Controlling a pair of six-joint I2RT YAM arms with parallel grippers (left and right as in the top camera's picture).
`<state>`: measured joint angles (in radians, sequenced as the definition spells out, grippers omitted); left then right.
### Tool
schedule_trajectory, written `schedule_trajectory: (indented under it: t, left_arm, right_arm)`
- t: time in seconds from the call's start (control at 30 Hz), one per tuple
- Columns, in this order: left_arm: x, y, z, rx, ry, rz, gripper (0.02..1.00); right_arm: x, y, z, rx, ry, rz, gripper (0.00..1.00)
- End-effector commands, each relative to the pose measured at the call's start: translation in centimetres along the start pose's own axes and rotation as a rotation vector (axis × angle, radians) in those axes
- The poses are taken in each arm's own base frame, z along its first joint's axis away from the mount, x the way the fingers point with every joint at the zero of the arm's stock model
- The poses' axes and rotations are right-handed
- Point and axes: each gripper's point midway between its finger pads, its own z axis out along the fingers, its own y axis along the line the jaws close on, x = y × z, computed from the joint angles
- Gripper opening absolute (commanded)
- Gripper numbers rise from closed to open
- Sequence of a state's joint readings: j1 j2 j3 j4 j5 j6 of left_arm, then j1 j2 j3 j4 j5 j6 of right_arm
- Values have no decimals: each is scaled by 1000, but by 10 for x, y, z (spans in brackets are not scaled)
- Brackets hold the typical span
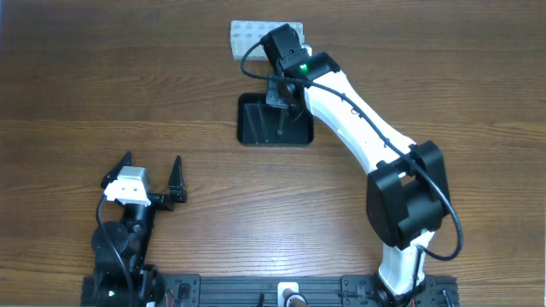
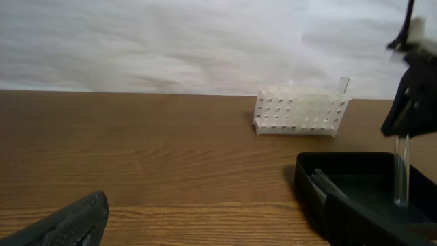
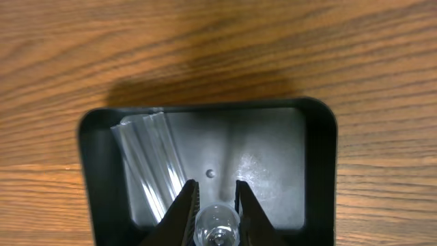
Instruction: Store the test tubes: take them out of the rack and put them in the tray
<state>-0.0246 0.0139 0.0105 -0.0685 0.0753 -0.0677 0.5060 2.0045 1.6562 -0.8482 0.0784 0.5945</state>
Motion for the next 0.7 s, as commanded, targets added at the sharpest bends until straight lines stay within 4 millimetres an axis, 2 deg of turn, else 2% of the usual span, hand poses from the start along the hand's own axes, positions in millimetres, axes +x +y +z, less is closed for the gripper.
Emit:
schedule_trajectory:
  t: [0.03,0.27,0.7]
  left_arm:
    - [2,0,0,2,2,7,1000]
    - [2,0,0,2,2,7,1000]
    - [2,0,0,2,2,7,1000]
  right_arm:
    - [3,2,17,5,18,39,82]
    - [1,6,39,2,11,35,95]
    - [0,5,50,19,-3,33,159]
